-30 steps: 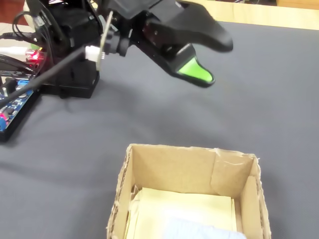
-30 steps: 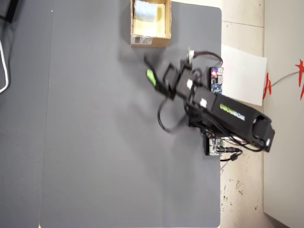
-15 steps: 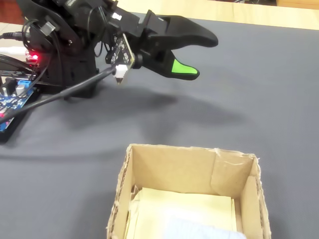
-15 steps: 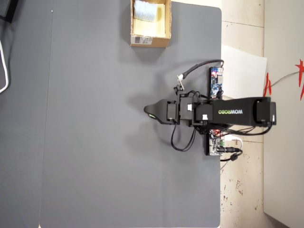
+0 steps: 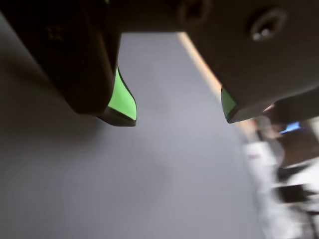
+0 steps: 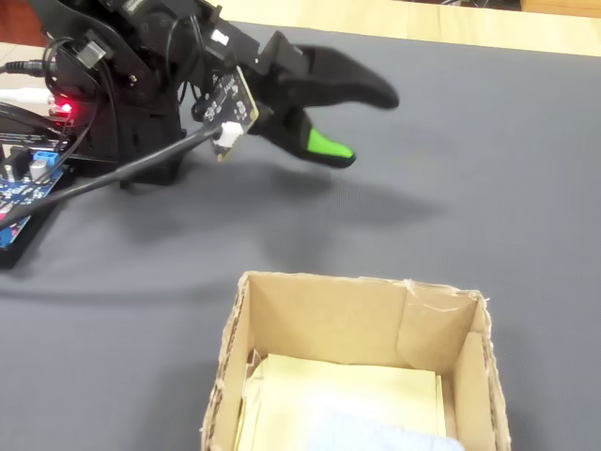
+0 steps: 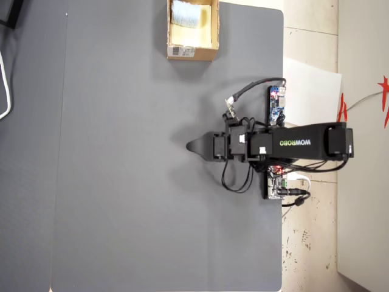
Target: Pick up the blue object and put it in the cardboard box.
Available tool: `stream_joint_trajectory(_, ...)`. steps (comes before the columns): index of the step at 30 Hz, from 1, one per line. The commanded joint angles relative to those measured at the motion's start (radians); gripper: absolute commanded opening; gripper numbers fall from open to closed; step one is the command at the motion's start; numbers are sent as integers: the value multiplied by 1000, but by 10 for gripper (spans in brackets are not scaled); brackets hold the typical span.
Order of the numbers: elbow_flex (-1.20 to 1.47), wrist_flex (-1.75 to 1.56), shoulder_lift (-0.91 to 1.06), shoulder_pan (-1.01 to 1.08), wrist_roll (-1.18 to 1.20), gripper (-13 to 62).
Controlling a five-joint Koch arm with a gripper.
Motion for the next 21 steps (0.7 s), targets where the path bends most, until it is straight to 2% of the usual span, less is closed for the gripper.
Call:
stream_joint_trajectory(1,40,60,86,-6,29,340)
stream_joint_trajectory(4,40,149,84,-31,20,340)
stream_joint_trajectory(21,40,149,84,-34,15,340)
